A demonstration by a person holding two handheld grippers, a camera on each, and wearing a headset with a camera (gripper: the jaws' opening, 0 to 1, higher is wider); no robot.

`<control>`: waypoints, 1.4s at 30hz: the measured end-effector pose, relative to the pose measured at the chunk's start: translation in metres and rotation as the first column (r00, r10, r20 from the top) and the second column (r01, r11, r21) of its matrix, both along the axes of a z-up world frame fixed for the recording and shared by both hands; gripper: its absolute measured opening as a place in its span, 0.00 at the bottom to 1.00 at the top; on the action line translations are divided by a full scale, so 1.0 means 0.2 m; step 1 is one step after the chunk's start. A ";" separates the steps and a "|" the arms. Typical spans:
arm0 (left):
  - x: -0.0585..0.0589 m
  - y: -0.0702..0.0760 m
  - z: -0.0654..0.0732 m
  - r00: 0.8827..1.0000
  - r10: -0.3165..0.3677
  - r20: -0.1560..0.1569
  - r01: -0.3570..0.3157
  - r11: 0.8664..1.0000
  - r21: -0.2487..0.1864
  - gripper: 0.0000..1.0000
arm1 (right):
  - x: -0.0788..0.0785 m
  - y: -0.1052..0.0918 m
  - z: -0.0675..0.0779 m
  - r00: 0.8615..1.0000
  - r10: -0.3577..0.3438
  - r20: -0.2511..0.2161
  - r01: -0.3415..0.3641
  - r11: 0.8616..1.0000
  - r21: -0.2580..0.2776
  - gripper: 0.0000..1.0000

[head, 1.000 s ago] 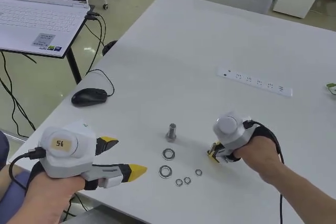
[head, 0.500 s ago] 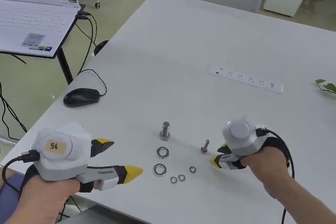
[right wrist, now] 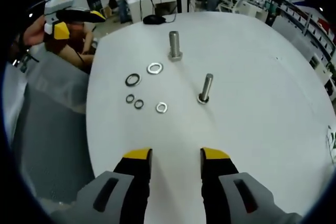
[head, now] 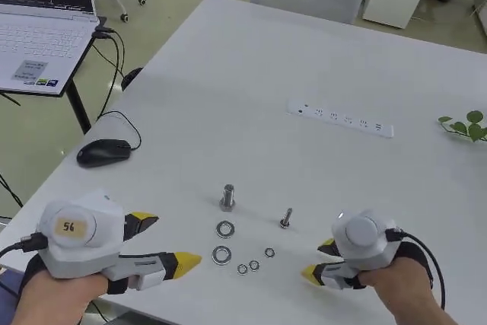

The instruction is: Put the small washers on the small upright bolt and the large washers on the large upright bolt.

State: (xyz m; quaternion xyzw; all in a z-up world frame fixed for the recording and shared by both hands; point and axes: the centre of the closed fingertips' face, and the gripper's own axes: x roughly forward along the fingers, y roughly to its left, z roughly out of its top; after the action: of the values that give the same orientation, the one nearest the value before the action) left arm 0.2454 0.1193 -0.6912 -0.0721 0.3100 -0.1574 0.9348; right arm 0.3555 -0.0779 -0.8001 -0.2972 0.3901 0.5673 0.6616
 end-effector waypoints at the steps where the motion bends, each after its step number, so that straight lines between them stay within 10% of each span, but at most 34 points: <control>1: 0.00 0.00 0.00 1.000 -0.001 0.000 0.001 1.000 -0.001 0.64 | -0.01 0.00 0.00 1.000 0.000 -0.002 0.000 1.000 0.002 0.39; 17: 0.00 -0.01 0.00 1.000 -0.013 -0.002 0.013 1.000 0.005 0.63 | -0.18 0.08 -0.09 0.998 0.053 -0.043 -0.053 0.999 0.009 0.38; 42: -0.03 0.04 0.00 1.000 0.012 -0.005 -0.012 1.000 0.022 0.62 | -0.04 0.38 -0.12 0.981 0.190 0.040 -0.189 0.981 -0.035 0.24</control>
State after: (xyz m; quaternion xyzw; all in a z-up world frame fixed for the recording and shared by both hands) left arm 0.2403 0.1268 -0.6905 -0.0641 0.3138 -0.1481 0.9357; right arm 0.3483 -0.0018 -0.8233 -0.3553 0.3542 0.6151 0.6082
